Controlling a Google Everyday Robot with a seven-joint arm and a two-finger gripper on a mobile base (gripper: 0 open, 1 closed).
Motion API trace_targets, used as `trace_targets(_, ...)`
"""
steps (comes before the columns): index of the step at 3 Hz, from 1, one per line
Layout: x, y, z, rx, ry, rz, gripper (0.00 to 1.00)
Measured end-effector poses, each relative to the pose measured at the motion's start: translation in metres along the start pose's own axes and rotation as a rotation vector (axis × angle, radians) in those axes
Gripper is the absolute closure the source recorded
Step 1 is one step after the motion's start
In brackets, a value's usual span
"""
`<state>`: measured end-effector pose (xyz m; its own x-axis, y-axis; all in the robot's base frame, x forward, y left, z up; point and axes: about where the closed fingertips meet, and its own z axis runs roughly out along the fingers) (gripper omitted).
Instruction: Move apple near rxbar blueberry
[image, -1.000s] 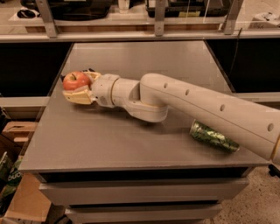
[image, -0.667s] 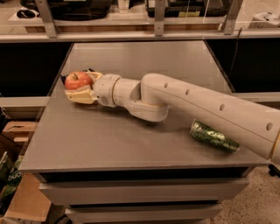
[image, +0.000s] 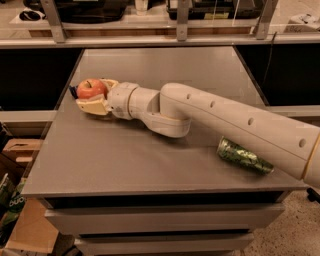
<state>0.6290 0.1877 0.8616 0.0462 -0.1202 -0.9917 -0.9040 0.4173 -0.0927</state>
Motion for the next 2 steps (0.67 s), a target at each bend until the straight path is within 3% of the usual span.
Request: trace_targets(2, 0.0022, -0.0125, 0.0005, 0.024, 0.004, 0.009, 0.36)
